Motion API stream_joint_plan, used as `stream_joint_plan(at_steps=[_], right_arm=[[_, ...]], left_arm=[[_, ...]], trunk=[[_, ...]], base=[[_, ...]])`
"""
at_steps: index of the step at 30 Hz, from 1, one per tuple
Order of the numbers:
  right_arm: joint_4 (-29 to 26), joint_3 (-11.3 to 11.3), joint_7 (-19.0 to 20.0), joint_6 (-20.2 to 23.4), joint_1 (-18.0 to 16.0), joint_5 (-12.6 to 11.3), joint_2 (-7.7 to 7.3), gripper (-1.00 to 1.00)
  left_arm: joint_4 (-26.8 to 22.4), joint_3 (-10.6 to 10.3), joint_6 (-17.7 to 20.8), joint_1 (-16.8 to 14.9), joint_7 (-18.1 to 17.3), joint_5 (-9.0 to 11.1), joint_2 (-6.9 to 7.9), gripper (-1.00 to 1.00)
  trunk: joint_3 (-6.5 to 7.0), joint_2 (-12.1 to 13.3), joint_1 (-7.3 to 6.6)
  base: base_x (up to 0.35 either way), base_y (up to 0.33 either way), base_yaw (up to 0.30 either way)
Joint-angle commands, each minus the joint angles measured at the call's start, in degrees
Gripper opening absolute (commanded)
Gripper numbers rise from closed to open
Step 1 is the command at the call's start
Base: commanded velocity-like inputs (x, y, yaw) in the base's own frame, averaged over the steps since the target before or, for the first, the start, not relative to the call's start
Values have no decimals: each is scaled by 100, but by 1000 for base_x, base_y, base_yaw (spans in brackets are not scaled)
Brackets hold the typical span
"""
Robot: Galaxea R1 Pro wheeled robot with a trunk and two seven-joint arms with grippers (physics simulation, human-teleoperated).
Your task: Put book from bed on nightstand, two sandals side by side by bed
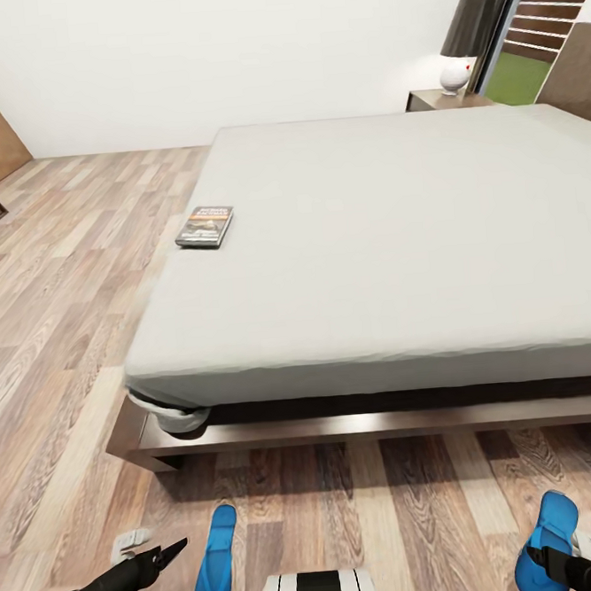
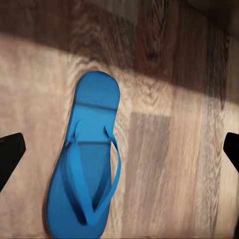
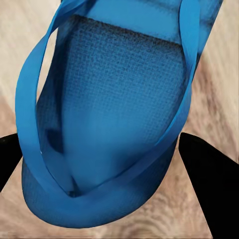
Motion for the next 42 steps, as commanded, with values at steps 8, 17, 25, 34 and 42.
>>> stream_joint_plan(at_steps=[8,17,25,34,42], right_arm=[[28,48,48,-22,-10,-49,2,-100],[28,54,48,-27,-9,-5,2,-100],[28,54,48,-25,-10,-3,2,-100],[28,53,48,-24,-10,-3,2,-100],[28,55,48,-25,-9,-3,2,-100]], left_arm=[[3,-2,27,-1,-14,26,1,100],[3,5,30,-2,-18,25,1,100],[3,5,28,-2,-19,25,1,100],[2,5,35,-2,-10,22,1,100],[2,5,35,-2,-10,22,1,100]], trunk=[[-4,-2,-2],[-4,-2,-2],[-4,-2,-2],[-4,-2,-2],[-4,-2,-2]], base=[[-102,212,0],[-7,12,0],[0,203,0],[0,270,0],[0,272,0]])
